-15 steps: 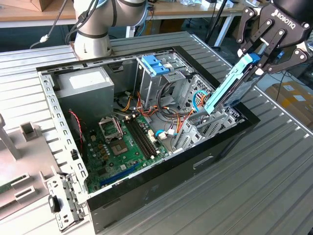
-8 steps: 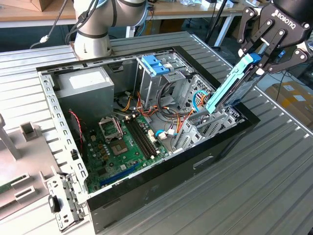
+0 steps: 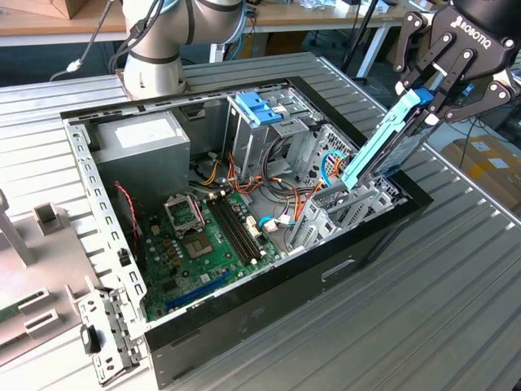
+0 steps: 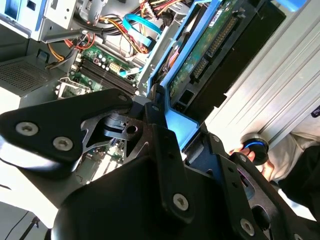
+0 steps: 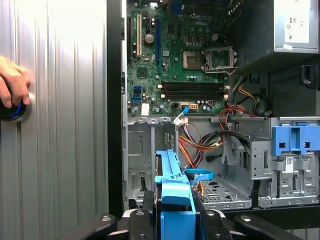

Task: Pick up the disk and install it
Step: 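Insert the disk into the insertion slot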

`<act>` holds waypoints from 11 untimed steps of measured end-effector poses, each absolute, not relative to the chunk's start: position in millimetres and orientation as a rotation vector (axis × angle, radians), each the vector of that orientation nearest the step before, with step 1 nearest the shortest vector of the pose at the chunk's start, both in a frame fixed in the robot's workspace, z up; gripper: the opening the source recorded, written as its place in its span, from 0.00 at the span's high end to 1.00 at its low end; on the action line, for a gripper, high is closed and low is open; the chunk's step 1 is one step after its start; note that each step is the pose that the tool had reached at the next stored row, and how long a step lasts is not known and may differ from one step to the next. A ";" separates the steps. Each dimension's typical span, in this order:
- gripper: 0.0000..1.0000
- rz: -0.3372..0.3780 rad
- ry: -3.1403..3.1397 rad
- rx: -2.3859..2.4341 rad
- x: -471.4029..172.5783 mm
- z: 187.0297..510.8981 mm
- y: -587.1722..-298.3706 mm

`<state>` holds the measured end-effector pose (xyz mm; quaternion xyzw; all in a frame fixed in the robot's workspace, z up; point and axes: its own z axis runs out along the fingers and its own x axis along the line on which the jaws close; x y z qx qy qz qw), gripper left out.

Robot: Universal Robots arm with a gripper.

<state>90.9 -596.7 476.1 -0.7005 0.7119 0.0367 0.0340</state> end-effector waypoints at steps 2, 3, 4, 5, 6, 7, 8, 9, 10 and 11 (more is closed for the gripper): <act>0.63 0.113 2.189 -2.154 90.6 476.0 -596.8; 0.63 0.113 2.189 -2.154 90.4 476.0 -596.8; 0.63 0.113 2.189 -2.154 90.3 476.0 -596.7; 0.63 0.113 2.189 -2.154 89.9 476.0 -596.7; 0.63 0.113 2.189 -2.154 89.7 476.0 -596.8; 0.63 0.113 2.189 -2.154 89.2 476.0 -596.7; 0.63 0.113 2.189 -2.154 88.7 476.0 -596.7; 0.63 0.113 2.189 -2.154 88.3 476.0 -596.7; 0.63 0.113 2.189 -2.154 87.9 476.0 -596.8; 0.63 0.113 2.189 -2.154 87.4 476.0 -596.7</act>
